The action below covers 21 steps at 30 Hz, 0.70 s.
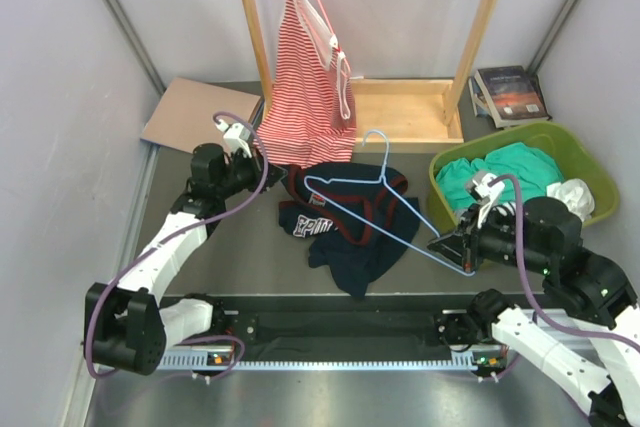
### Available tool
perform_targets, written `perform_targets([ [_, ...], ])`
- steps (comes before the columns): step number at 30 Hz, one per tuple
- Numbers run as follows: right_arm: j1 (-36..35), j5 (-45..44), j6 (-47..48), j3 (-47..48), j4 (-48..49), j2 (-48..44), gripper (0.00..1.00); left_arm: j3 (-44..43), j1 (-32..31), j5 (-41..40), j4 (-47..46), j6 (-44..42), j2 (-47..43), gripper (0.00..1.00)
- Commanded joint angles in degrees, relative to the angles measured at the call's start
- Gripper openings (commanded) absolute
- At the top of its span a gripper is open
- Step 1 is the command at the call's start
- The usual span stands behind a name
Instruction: Place the tank top on the hanger
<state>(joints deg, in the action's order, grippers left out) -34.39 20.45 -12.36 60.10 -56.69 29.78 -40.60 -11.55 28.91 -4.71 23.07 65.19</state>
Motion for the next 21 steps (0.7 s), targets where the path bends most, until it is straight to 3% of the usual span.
perform_targets([
  [1,-0.5,4.9,1.4,-1.7,7.1,-1.7,0.0,0.6,0.4,6.4,-4.6,2.8,-2.2,0.0],
  [12,-0.5,2.4,2.8,-4.0,8.6,-0.5,0.0,-1.5,0.4,4.4,2.3,1.0,-5.6,0.0],
  [21,-0.4,2.4,2.6,-7.2,12.9,-0.6,0.0,-1.9,0.4,8.0,3.2,1.6,-8.1,0.0],
])
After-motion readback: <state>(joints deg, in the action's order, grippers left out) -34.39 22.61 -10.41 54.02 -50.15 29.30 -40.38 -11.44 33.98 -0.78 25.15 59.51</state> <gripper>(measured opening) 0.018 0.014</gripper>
